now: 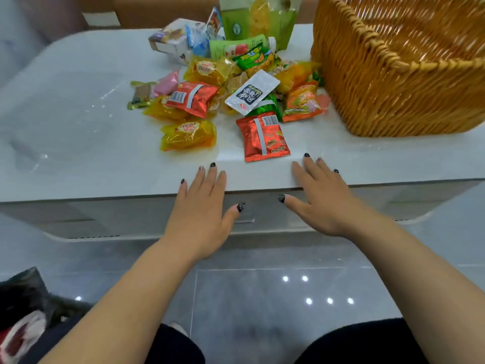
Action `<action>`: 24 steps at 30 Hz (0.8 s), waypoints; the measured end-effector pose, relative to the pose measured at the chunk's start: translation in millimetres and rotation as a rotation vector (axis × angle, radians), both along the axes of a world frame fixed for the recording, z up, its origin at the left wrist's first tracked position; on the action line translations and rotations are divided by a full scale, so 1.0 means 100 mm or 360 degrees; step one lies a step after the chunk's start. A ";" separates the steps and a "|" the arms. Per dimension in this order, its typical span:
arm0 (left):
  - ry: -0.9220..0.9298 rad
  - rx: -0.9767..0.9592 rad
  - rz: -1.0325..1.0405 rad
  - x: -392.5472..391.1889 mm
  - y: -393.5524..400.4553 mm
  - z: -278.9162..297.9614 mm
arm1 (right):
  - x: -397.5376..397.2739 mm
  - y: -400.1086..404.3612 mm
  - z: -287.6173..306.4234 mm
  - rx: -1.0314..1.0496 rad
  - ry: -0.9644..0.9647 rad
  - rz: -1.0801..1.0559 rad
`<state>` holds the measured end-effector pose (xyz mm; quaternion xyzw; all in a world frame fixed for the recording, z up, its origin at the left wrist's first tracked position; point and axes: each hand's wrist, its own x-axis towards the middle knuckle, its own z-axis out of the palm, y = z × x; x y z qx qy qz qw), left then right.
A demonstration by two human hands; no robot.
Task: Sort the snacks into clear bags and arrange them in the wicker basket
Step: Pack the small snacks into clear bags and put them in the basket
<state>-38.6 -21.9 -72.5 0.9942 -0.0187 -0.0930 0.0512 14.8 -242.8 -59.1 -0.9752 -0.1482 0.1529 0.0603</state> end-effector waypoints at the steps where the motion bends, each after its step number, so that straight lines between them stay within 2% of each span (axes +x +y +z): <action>1: 0.0004 -0.0017 -0.0007 -0.06 0.01 0.00 | -0.04 -0.02 0.01 0.0008 0.0006 0.0009; 8: 0.0078 -0.0238 0.0085 -0.48 -0.08 0.15 | -0.56 0.05 0.16 0.0282 0.0072 -0.0086; 11: 0.0028 -0.0471 0.0165 -0.70 -0.06 0.28 | -0.80 0.05 0.24 0.0358 0.0092 -0.0095; 17: -0.0121 -0.0734 0.0235 -1.08 0.11 0.51 | -0.96 0.11 0.67 0.0493 -0.0068 -0.0163; 24: -0.0227 -0.0959 0.0337 -1.32 0.07 0.41 | -1.01 0.46 0.98 0.0494 -0.0212 -0.0083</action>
